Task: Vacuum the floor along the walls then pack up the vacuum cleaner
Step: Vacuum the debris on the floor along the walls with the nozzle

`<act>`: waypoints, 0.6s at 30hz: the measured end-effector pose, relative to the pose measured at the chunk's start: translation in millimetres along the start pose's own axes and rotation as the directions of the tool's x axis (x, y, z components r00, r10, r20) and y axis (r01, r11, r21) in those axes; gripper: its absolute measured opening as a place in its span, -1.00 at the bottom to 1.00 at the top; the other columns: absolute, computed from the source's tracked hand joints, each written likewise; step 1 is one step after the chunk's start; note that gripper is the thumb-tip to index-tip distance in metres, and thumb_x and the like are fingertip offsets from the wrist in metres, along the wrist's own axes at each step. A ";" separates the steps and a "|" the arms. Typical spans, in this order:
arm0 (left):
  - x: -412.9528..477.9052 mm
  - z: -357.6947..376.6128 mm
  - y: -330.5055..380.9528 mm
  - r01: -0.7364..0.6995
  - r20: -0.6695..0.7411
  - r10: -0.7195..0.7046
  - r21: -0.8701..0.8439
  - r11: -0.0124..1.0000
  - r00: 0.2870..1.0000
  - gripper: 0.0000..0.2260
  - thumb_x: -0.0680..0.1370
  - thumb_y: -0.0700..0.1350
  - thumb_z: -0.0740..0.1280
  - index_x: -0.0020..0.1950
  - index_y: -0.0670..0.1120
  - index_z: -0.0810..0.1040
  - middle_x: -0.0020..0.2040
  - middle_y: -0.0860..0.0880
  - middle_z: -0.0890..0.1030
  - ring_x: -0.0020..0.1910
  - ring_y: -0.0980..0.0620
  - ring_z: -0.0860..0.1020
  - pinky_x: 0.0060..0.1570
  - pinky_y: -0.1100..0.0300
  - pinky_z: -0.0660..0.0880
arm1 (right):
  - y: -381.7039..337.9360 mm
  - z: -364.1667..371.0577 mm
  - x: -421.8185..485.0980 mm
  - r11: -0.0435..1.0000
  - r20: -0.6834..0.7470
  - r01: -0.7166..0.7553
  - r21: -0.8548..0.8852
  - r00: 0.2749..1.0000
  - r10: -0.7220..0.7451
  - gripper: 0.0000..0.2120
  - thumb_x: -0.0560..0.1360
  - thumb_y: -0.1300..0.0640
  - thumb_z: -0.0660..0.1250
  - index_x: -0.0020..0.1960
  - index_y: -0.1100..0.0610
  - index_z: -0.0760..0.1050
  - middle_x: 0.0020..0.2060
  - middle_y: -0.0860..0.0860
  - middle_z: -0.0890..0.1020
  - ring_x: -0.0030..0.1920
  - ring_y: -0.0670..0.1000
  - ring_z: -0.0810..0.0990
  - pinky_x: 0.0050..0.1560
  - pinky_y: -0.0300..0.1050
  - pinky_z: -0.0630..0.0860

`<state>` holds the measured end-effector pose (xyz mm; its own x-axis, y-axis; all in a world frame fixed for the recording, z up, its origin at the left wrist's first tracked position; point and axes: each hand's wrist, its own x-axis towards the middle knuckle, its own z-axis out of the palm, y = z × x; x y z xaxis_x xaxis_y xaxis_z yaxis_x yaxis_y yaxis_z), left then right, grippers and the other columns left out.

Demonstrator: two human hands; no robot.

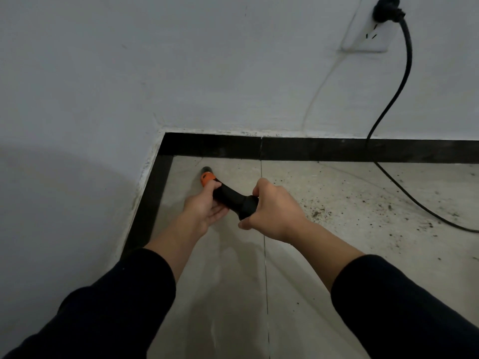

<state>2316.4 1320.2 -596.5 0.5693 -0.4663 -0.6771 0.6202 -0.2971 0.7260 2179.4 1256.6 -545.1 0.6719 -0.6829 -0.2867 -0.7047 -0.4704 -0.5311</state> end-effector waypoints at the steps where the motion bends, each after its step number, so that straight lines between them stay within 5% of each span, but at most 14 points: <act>1: -0.6 2.0 -1.2 -0.003 0.001 0.003 0.005 1.000 1.000 -0.84 0.55 -0.05 0.37 -0.07 -0.12 0.48 -0.09 -0.13 0.61 -0.10 -0.02 0.61 -0.24 0.19 0.53 | 1.7 -1.6 -1.3 1.000 0.002 0.000 -0.005 1.000 0.000 -0.50 0.29 0.02 0.56 0.05 0.06 0.32 -0.10 0.02 0.53 -0.15 0.03 0.57 -0.13 0.00 0.61; 18: -14.9 38.4 -15.5 0.015 0.070 -0.023 0.109 0.994 0.997 -0.76 0.56 -0.04 0.37 0.11 -0.17 0.49 -0.04 -0.17 0.65 -0.07 -0.05 0.64 -0.19 0.18 0.58 | 34.2 -27.0 -21.1 0.998 0.001 -0.051 -0.037 0.999 0.051 -0.50 0.29 0.01 0.57 0.04 0.04 0.32 -0.13 -0.01 0.51 -0.18 0.00 0.56 -0.10 0.00 0.63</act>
<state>2277.6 1299.8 -593.1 0.5154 -0.5169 -0.6835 0.5663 -0.3932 0.7243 2135.0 1239.9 -535.7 0.6349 -0.7058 -0.3141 -0.7462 -0.4550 -0.4860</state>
